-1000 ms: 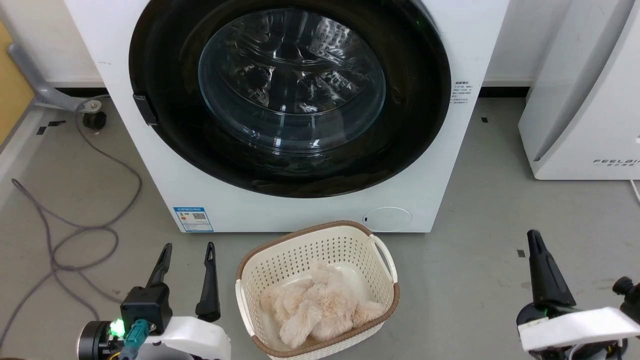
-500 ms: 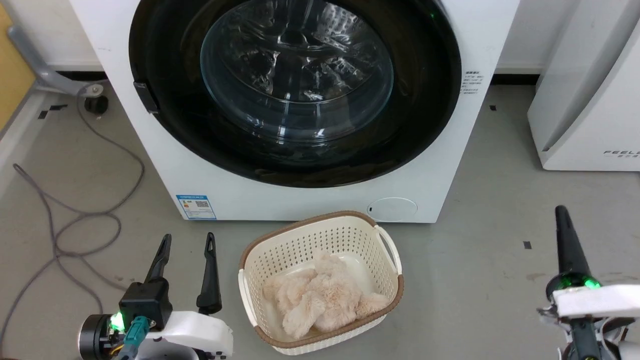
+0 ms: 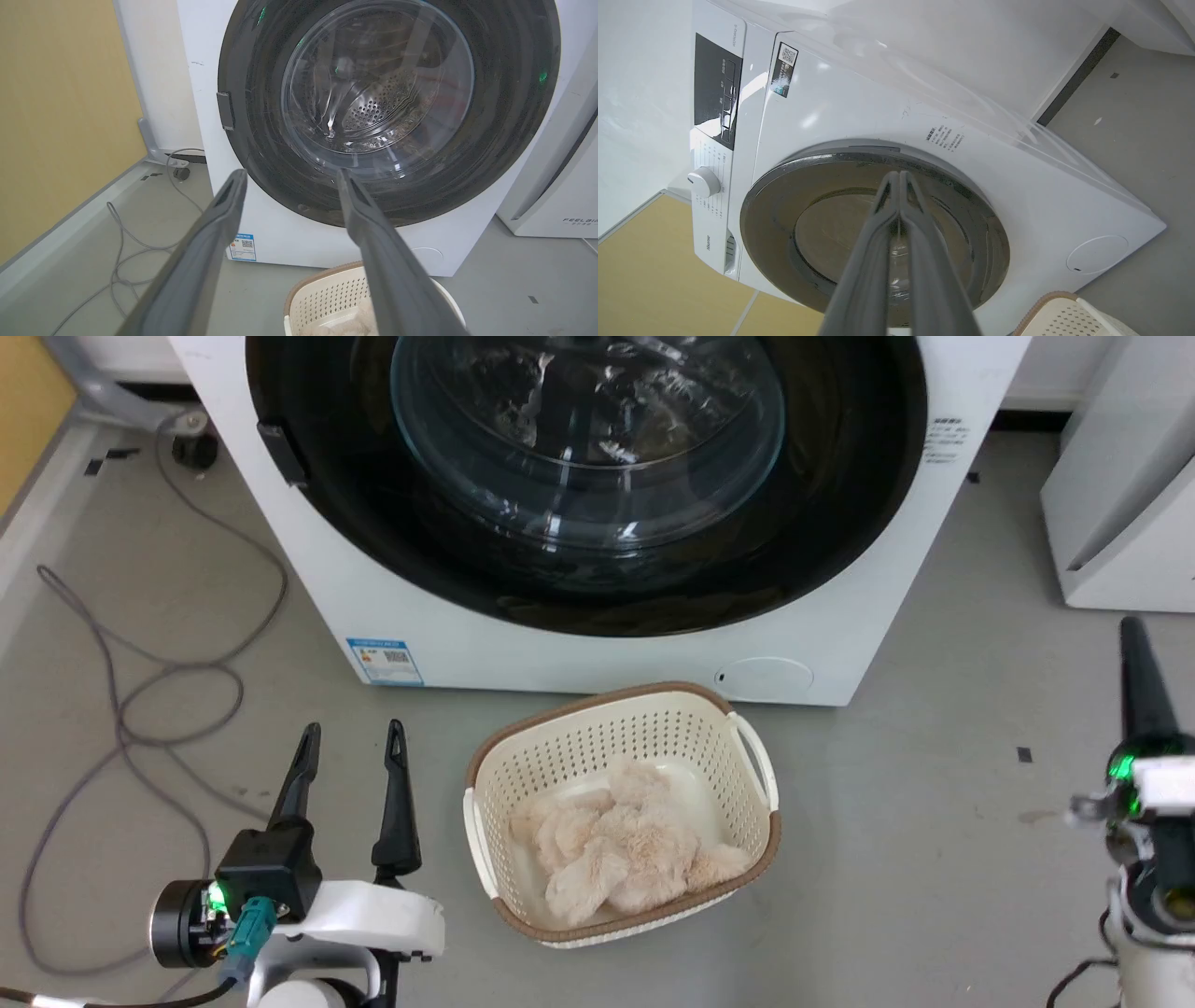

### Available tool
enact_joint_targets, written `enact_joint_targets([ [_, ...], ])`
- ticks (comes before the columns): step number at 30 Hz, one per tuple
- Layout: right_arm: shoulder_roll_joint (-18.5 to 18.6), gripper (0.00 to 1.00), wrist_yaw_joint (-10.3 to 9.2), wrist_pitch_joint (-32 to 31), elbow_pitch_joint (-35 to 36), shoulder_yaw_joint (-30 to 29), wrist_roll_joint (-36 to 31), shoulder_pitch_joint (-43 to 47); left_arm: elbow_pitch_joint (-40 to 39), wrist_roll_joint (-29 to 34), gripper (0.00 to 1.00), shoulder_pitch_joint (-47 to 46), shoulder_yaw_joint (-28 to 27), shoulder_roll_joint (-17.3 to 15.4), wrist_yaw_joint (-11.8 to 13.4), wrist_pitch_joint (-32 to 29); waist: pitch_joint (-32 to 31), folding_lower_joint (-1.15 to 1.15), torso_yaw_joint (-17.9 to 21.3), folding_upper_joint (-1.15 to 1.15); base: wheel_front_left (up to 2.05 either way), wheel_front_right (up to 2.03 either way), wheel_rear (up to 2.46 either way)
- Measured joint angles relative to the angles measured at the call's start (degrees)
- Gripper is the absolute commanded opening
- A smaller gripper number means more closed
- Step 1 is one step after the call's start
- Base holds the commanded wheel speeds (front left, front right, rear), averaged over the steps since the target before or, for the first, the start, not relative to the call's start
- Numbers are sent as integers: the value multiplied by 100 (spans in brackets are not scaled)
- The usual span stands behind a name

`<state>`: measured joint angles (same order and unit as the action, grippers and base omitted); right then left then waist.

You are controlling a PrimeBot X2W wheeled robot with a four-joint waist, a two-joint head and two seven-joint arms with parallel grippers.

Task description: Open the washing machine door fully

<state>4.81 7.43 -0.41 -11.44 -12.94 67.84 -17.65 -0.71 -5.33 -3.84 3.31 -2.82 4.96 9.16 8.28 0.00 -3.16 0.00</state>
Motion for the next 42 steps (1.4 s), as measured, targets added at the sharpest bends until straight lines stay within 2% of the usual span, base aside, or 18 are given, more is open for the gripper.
enact_joint_targets([
  [8, 256, 0, 0, -93, -394, -204, 454, -787, -60, -58, 100, -207, 109, 0, 68, 98, 332, 0, -116, 0, 0, 0, 0],
  [21, 812, 0, 0, -280, -1508, -326, 1288, -2384, -209, -98, 100, -484, 186, 2, 168, 250, 909, 0, -347, 0, 0, 0, 0],
  [32, 1296, 0, 0, -692, -2505, 175, 1572, -3777, -356, -88, 100, -790, 224, 1, 282, 386, 1479, 0, -561, 0, 0, 0, 0],
  [42, 1459, 0, 0, -1358, -3002, 595, 2039, -4638, -401, -152, 100, -1034, 348, 1, 394, 504, 1892, 1, -728, 0, 0, 0, 0],
])
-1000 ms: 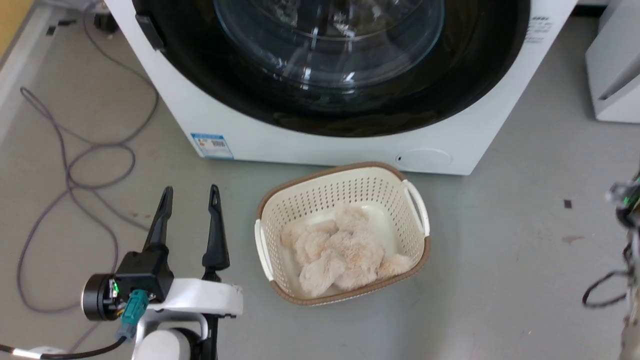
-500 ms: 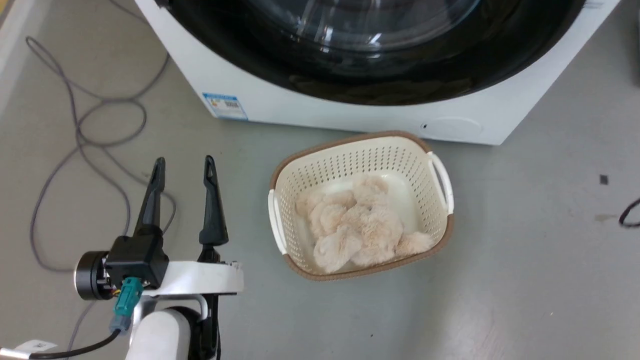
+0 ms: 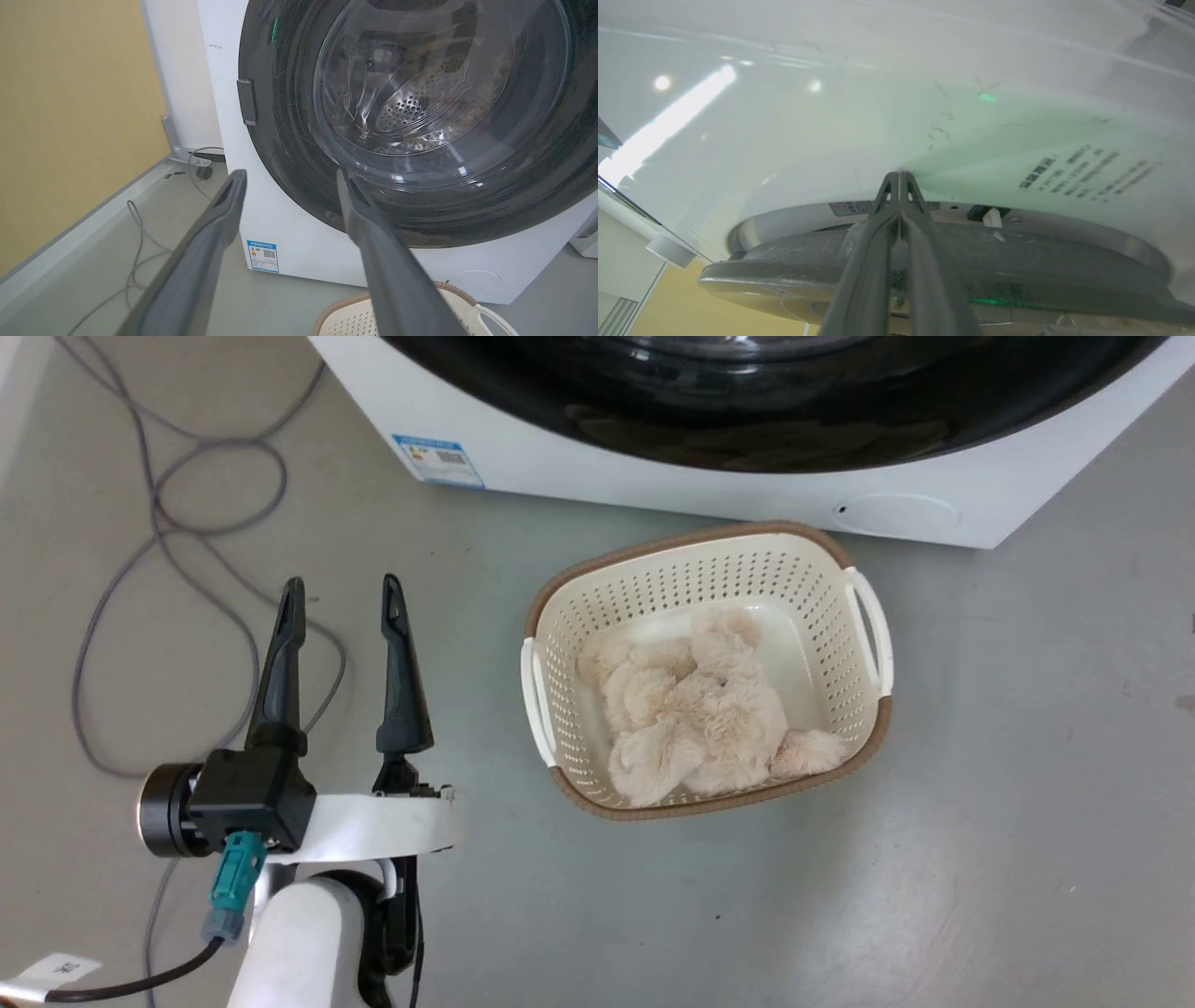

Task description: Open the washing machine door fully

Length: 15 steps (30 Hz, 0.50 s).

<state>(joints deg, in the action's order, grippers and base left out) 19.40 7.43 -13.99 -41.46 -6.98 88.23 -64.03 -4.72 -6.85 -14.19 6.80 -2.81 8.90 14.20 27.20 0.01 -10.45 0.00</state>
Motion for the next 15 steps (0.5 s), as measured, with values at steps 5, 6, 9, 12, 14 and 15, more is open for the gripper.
enact_joint_targets([
  [5, 37, 0, 0, -341, -73, 94, 258, -40, 1, -38, 100, -20, 19, 0, 26, 48, 42, 0, -50, 0, 0, 0, 0],
  [6, 36, 0, 0, -359, -78, 123, 256, -40, 0, -38, 100, -20, 20, 0, 27, 48, 30, 0, -49, 0, 0, 0, 0],
  [9, 37, 0, 0, -405, -98, 219, 194, -40, 1, -38, 100, -20, 23, 0, 51, 48, 10, 0, -47, 0, 0, 0, 0],
  [12, 63, 0, 0, -468, -108, 308, 134, -40, 7, -38, 100, -20, 24, 0, 51, 49, -2, 0, -43, 0, 0, 0, 0],
  [14, 74, 0, 0, -552, -107, 361, 98, -38, 15, -38, 100, -20, 23, 0, 49, 49, -14, 0, -37, 0, 0, 0, 0],
  [15, 83, 0, 0, -588, -107, 382, 91, -33, 24, -38, 100, -20, 22, 0, 49, 48, -24, 0, -34, 0, 0, 0, 0],
])
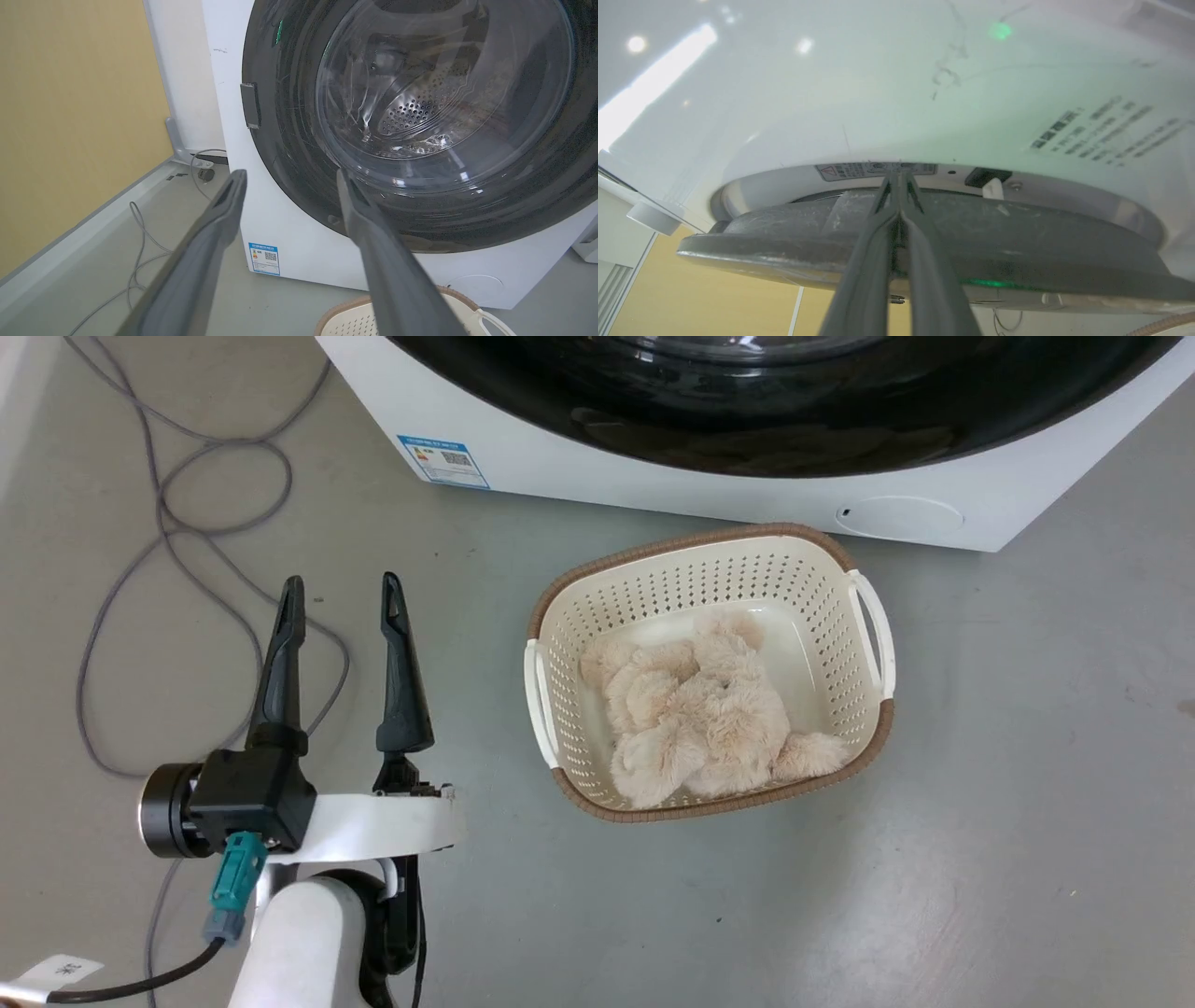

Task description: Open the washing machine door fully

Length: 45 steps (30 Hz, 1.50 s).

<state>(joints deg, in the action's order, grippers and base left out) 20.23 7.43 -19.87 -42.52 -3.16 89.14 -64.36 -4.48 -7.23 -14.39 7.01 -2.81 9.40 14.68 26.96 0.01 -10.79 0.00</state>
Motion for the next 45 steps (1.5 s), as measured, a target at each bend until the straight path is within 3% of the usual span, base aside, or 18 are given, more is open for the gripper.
enact_joint_targets([
  [15, -145, 0, 0, -535, 349, 267, 13, 622, 97, 38, 100, 34, -75, 0, -57, 1, -354, 0, 128, 0, 0, 0, 0],
  [30, -350, 0, 0, -1044, 1469, 444, 188, 1741, 142, 140, 100, 271, -271, 0, -152, 1, -715, 0, 422, 0, 0, 0, 0],
  [45, -806, 0, 0, -1530, 2253, 866, 283, 3105, 286, 162, 100, 516, -298, 0, -211, 3, -1229, -1, 535, 0, 0, 0, 0],
])
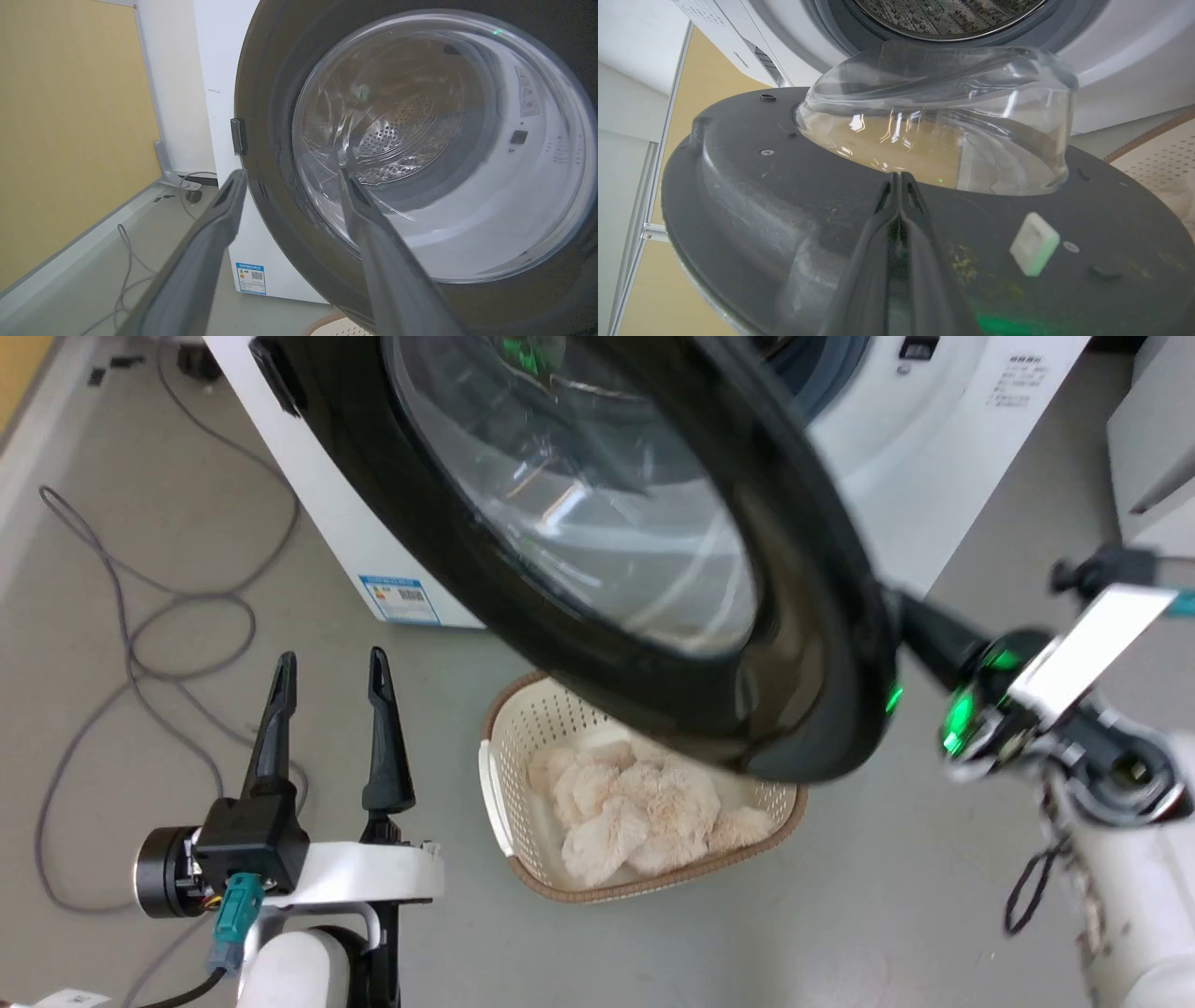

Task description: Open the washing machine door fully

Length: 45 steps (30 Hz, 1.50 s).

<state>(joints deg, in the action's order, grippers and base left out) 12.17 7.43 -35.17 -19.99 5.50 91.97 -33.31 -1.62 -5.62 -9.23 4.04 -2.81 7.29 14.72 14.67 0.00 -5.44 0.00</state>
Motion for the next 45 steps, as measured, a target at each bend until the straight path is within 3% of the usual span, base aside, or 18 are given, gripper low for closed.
enact_joint_targets([
  [14, -512, 0, 0, -315, 670, 547, 70, 1220, 107, 59, 100, 399, -33, 1, -76, 3, -614, -1, -54, 0, 0, 0, 0],
  [30, -840, 0, 0, -425, 1216, 1349, 197, 2136, 191, 151, 100, 655, -121, 1, -151, 3, -1021, -1, -146, 0, 0, 0, 0],
  [38, -881, 0, 0, -236, 1292, 1704, 391, 2366, 224, 153, 100, 779, -168, 1, -192, 3, -1171, -1, -160, 0, 0, 0, 0],
  [45, -903, 0, 0, 390, 1361, 1500, 511, 2481, 293, 196, 100, 973, -279, 1, -199, 3, -1385, -1, -88, 0, 0, 0, 0],
])
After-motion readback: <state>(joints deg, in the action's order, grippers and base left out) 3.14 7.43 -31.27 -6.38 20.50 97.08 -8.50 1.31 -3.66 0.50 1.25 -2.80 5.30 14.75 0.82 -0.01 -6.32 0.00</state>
